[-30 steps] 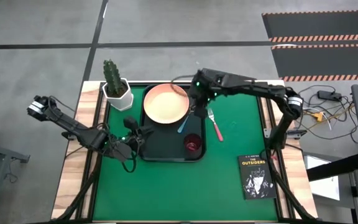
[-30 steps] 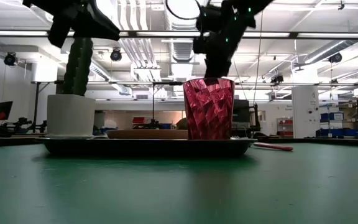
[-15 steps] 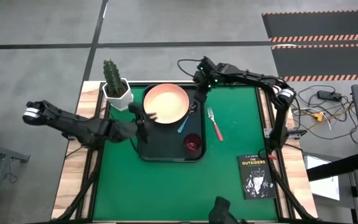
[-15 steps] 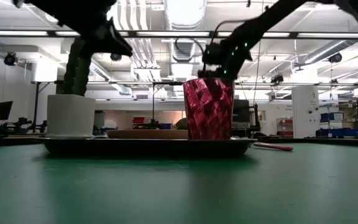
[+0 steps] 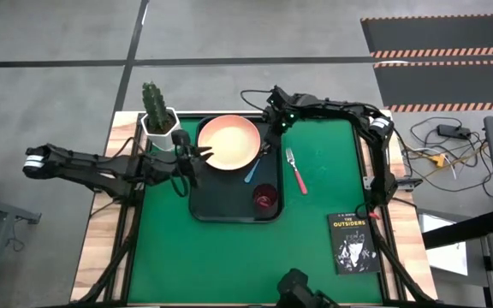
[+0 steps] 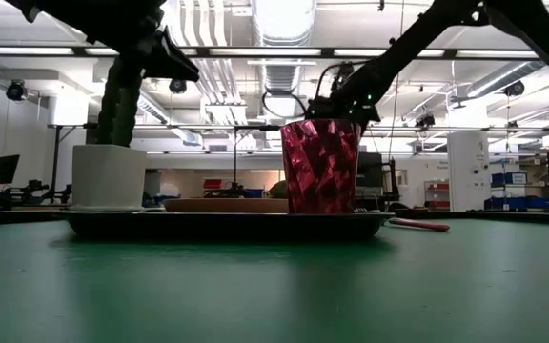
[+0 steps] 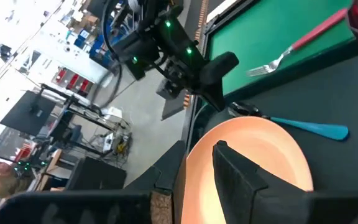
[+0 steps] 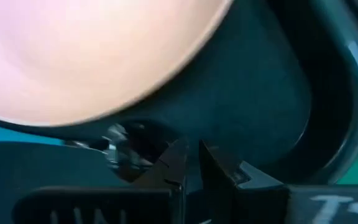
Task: Pick and place plate/cup/fork/spoon on tray
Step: Put the blue spoon to the bottom of the light orange plate on the black serving tray
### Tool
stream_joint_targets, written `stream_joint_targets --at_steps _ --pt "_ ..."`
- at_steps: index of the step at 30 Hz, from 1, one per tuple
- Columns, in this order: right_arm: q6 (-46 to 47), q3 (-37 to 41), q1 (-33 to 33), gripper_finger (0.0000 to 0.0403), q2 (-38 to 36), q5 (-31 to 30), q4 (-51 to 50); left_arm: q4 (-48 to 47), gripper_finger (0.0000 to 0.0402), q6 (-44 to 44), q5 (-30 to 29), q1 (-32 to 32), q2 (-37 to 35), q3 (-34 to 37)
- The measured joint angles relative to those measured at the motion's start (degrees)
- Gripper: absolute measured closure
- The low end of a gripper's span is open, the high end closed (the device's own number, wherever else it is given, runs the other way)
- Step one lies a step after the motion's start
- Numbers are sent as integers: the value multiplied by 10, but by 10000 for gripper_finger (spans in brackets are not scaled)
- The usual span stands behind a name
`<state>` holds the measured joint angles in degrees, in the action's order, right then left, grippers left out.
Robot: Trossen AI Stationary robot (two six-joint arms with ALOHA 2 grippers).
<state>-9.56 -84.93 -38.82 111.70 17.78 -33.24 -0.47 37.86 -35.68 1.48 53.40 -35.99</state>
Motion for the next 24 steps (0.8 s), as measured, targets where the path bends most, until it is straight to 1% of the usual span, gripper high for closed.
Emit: stream_joint_targets --at_steps 5,11,12,15,17,21,24 --pt "6 0 3 374 23 4 -4 -2 340 7 0 0 -1 0" --pt "16 0 14 374 14 8 -33 -2 340 16 0 0 0 0" --pt "19 0 18 374 10 13 -41 -3 340 16 0 0 0 0" --pt "14 0 32 374 3 66 -65 -1 340 16 0 0 2 0" --pt "-1 0 45 374 3 90 -64 -1 340 16 0 0 3 0" --pt "-18 0 61 374 -9 95 -67 0 340 15 7 0 8 0" --pt "-18 0 57 374 -34 89 -76 2 340 -10 23 0 10 0"
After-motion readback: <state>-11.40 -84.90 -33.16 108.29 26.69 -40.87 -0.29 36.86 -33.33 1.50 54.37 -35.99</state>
